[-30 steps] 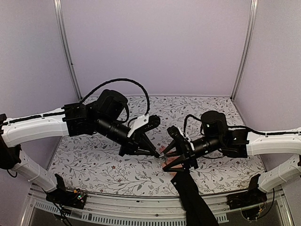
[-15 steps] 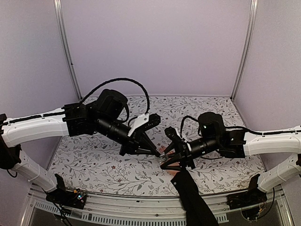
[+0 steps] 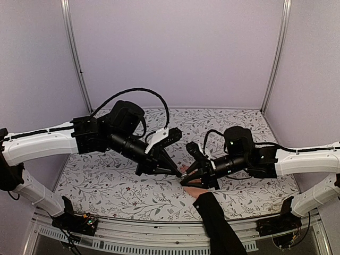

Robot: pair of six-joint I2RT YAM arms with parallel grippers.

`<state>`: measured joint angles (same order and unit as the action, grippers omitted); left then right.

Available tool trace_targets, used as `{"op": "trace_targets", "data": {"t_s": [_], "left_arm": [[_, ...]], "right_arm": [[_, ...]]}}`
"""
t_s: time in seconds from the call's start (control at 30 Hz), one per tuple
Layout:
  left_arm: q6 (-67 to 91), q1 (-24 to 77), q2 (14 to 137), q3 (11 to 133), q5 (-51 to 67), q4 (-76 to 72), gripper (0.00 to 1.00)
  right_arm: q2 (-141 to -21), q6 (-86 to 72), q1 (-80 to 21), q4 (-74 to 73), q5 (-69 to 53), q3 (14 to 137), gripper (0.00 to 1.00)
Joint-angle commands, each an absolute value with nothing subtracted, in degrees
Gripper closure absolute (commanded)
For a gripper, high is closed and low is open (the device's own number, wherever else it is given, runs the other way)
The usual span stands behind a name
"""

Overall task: Paint the nails
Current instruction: Pick up the nail polish bottle from the center of the board, then unscrew the nail polish bottle.

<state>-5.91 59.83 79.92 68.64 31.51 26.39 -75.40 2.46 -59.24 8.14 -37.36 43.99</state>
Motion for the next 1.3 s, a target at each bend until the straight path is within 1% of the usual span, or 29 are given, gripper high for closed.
{"op": "trace_targets", "data": {"t_s": [0.0, 0.03, 0.1, 0.27, 0.37, 0.47, 0.57, 0.63, 0.77, 0.9, 1.0, 1.13, 1.27], "left_arm": [[-5.93, 59.28, 80.52, 69.11, 31.7, 24.31, 1.0], [-5.95, 59.22, 80.4, 68.98, 31.72, 24.2, 0.99], [-5.94, 58.93, 80.09, 68.25, 31.49, 23.41, 0.94], [-5.61, 57.66, 77.47, 65.22, 31.75, 19.47, 0.81], [-4.74, 56.7, 75.8, 64.18, 32.92, 17.32, 0.71], [-3.57, 55.61, 73.44, 62.39, 33.15, 14.11, 0.57], [-2.55, 54.67, 70.33, 60.03, 33.0, 10.18, 0.47], [-3.18, 54.46, 68.22, 57.75, 30.48, 8.31, 0.38], [-5.79, 54.41, 65.85, 54.73, 27.78, 7.06, 0.35], [-6.75, 54.58, 65.96, 55.21, 31.24, 7.36, 0.31], [-8.88, 55.02, 65.95, 55.26, 34.12, 6.52, 0.31], [-13.21, 56.69, 65.25, 54.39, 37.1, 3.31, 0.32], [-17.02, 58.65, 66.84, 56.95, 39.77, 4.83, 0.36]], "right_arm": [[-74.18, 2.79, -59.59, 9.32, -37.79, 45.68, 0.8], [-74.11, 2.73, -59.59, 9.32, -38.06, 45.77, 0.83], [-74.02, 2.87, -59.59, 9.32, -38.38, 45.88, 0.88], [-73.51, 3.44, -59.6, 9.32, -38.7, 45.73, 0.94], [-72.77, 3.92, -59.59, 9.8, -38.6, 45.22, 0.96], [-71.8, 4.11, -59.59, 10.23, -37.48, 44.92, 0.96], [-71.06, 4.28, -59.59, 10.57, -35.79, 44.92, 0.97], [-70.4, 4.84, -59.59, 10.84, -36.15, 44.85, 1.0], [-68.06, 5.75, -59.59, 11.81, -32.78, 44.29, 1.0], [-65.2, 5.68, -59.59, 12.96, -31.92, 42.91, 1.0], [-64.31, 7.19, -59.6, 11.82, -36.16, 43.07, 1.0], [-66.36, 9.87, -59.59, 7.62, -43.9, 44.81, 1.0], [-69.88, 12.35, -59.59, 2.34, -49.03, 48.1, 1.0]]}}
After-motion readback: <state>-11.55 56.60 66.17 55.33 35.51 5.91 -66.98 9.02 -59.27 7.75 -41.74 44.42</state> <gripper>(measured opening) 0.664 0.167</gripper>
